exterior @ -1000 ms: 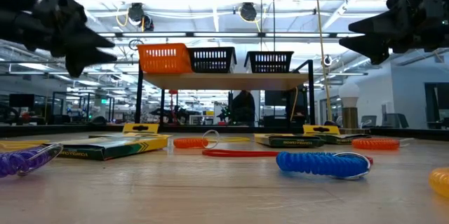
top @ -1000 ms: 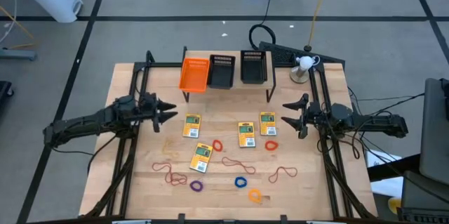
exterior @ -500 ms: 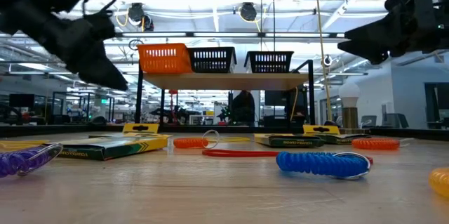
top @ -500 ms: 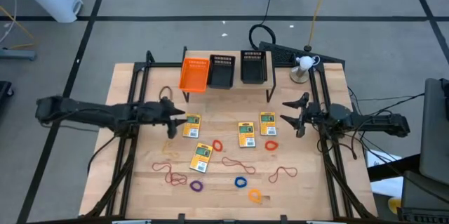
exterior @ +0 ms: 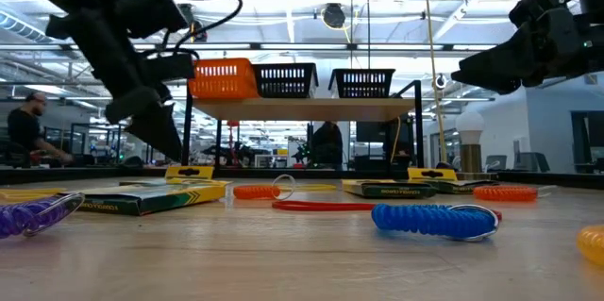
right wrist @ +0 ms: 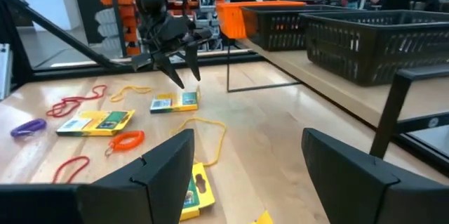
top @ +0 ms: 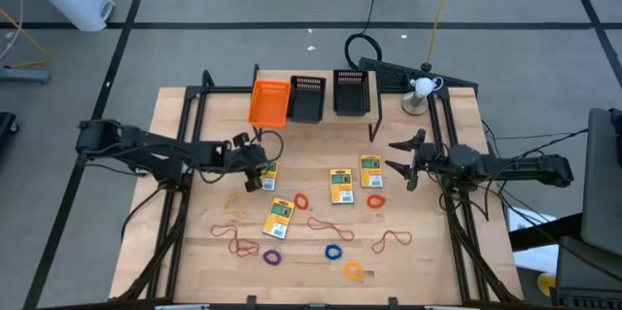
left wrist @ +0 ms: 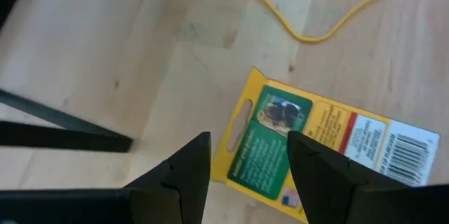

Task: Pick & Place Office Desk Supplies
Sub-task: Put the yellow pack of crayons into the orange bin on the shelf

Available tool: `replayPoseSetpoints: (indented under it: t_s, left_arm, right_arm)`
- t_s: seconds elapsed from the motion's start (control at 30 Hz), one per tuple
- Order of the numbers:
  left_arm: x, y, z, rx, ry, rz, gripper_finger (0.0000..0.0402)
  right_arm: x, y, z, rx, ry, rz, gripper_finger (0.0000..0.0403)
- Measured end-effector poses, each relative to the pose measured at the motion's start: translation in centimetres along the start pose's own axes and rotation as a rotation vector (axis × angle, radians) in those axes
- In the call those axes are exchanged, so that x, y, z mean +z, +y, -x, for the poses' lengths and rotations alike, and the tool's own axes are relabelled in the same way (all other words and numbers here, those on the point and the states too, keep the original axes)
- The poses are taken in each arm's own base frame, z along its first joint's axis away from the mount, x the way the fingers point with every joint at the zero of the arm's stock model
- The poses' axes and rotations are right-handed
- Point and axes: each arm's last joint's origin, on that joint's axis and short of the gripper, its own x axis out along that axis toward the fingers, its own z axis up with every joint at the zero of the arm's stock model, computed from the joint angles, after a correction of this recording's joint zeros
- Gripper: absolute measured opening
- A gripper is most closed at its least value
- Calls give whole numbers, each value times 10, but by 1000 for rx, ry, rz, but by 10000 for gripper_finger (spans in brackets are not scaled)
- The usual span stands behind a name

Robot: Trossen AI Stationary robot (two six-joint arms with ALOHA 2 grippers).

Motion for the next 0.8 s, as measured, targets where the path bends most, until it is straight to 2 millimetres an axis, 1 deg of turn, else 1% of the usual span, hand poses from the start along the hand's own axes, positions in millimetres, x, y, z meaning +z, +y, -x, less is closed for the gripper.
replayPoseSetpoints:
  t_s: [0.17,0.33,0.8]
  left_arm:
    - [7,4,2,31,2,-5,184]
    - [5,5,1,36,26,-8,184]
    - [-2,0,-16,32,107,-27,184]
  right_arm:
    - [-1,0,-1,-1,17,4,253]
    - [-3,1,-3,-2,32,7,253]
    - [-4,1,-4,-3,44,-16,253]
